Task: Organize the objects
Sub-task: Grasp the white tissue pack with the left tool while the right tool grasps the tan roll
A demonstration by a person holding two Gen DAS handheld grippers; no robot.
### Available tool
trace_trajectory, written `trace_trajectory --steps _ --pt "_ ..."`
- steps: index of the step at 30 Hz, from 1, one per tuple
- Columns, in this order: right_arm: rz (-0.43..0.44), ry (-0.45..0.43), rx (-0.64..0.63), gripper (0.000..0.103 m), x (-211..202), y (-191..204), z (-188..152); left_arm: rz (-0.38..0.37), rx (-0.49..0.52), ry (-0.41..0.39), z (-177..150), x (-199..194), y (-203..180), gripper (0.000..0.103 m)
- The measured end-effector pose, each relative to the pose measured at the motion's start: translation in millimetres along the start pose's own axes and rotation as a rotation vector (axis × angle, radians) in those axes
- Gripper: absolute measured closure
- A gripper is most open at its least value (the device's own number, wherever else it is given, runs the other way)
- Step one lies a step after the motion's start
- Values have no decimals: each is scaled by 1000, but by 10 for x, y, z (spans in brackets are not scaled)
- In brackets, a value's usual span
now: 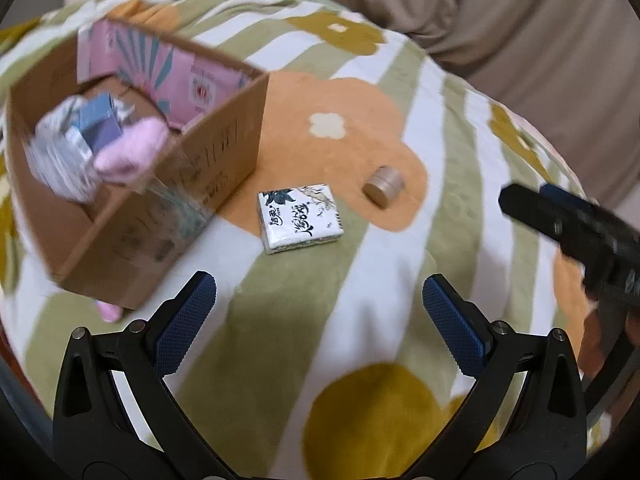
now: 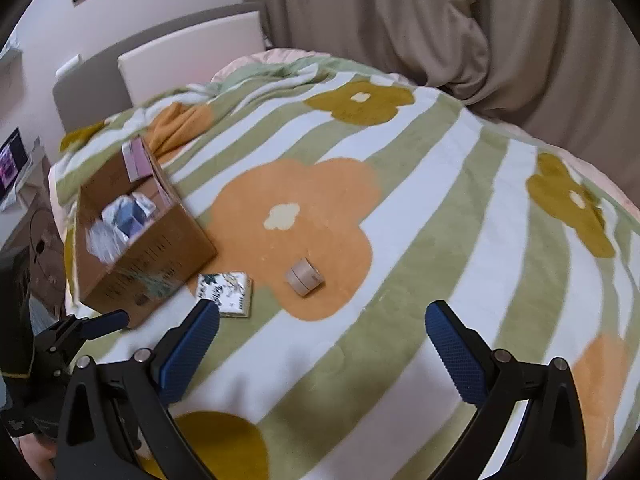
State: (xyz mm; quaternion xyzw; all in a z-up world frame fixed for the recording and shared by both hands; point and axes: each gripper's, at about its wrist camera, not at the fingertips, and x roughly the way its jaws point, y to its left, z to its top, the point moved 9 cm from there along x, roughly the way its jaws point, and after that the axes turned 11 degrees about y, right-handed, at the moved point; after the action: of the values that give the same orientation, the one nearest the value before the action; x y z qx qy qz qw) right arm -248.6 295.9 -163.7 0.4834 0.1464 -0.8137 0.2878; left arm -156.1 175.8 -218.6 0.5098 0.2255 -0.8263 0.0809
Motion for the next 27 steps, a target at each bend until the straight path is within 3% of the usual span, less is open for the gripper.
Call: trace_trajectory --steps 7,13,17,23,27 --pt "48 44 -69 6 549 8 37 83 -68 -10 190 456 -22 0" --pt "100 84 -77 17 949 -14 167 140 -128 3 310 758 129 4" --pt "140 128 -79 31 1197 -4 203 163 -143 2 390 885 182 6" --pt "166 128 -99 41 1319 36 254 162 -135 -8 446 973 232 8" --pt "142 128 -135 52 1355 94 277 147 -129 -14 438 969 281 15"
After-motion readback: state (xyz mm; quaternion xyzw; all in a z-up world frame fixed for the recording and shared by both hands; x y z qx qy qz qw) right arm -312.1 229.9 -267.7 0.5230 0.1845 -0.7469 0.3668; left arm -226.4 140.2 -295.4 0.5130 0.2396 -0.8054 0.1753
